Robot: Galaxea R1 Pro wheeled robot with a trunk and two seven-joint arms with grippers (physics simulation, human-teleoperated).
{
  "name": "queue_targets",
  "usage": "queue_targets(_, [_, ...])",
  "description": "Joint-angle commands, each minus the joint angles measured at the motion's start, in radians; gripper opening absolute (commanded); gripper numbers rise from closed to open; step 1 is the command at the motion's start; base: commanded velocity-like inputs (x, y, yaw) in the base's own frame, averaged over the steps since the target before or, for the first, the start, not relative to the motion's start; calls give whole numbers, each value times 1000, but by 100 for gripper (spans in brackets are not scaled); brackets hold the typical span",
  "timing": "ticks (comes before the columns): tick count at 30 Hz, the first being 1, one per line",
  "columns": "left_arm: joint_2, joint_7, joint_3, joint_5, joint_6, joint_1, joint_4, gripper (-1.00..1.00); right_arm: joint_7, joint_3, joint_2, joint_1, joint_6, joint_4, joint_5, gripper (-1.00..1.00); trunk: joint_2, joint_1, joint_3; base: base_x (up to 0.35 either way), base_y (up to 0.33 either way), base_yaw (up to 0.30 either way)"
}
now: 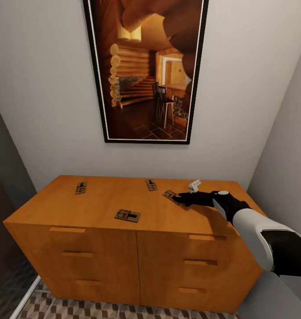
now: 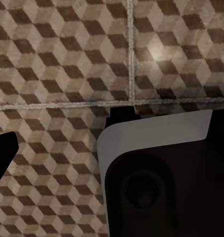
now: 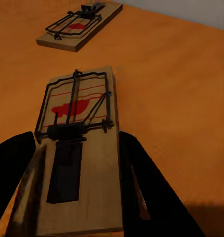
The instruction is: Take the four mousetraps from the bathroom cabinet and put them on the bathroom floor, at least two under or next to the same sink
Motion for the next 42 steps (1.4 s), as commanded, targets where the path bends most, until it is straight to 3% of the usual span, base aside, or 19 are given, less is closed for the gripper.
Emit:
queue_targets(1, [1, -1, -5, 1, 4, -1, -2, 100, 3, 23, 0, 0, 2, 0, 6, -100, 0, 0, -1, 0, 0, 0])
queue_targets(26, [-3, -1, -5, 0, 2, 0, 10, 100, 0, 23, 5, 0, 7, -23, 12, -100, 0, 0, -1, 0, 0, 0])
queue_targets(42, [-4, -2, -7, 0, 2, -1, 10, 100, 0, 21, 5, -1, 101, -166, 12, -100, 0, 0, -1, 0, 0, 0])
